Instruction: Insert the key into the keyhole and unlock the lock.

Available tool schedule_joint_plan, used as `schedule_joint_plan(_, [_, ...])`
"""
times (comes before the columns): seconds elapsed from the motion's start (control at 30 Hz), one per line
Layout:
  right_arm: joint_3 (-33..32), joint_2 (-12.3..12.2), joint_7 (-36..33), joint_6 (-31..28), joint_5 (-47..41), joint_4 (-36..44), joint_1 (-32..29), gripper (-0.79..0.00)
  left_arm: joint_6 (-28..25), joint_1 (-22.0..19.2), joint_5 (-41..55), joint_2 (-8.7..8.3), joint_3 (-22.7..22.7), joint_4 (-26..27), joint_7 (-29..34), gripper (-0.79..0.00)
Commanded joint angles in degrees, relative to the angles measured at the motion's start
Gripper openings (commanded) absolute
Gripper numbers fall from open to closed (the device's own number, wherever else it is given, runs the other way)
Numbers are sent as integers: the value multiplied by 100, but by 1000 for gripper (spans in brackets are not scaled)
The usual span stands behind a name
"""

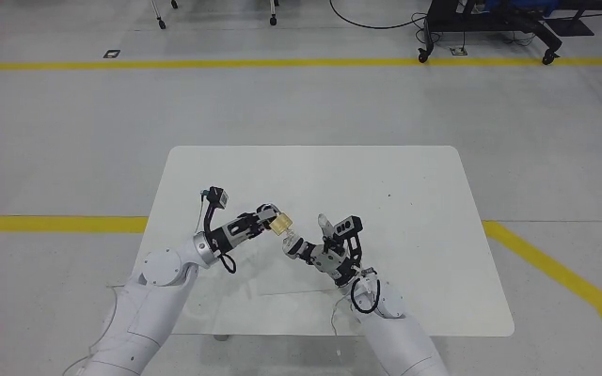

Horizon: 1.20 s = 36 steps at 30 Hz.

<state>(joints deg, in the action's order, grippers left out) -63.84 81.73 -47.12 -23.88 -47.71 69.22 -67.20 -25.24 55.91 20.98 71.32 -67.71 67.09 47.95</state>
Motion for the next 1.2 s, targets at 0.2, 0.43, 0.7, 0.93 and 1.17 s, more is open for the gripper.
schedule_joint_plan(0.2, [-625, -194, 550, -782, 1607, 490, -311, 0, -119, 195, -1759, -136, -164, 504, -480, -785])
schedule_joint_plan(0.43, [-1617, -407, 1080, -1117, 2351, 1244, -920, 0, 302, 115, -3003, -151, 336, 694, 46, -785])
schedule_joint_plan(0.7, [-1760, -450, 1380, -1032, 2564, 1466, -1159, 0, 642, -460, -3640, 53, 1234, 91, 38, -480])
schedule_joint_plan(0.93, [-1640, -432, 1715, -1041, 2713, 1345, -1104, 0, 610, -709, -3575, 93, 1238, -238, -139, 0])
schedule_joint_plan(1.17, [-1640, -432, 1715, -1041, 2713, 1345, -1104, 0, 544, -378, -3609, -183, 216, 593, -437, 0])
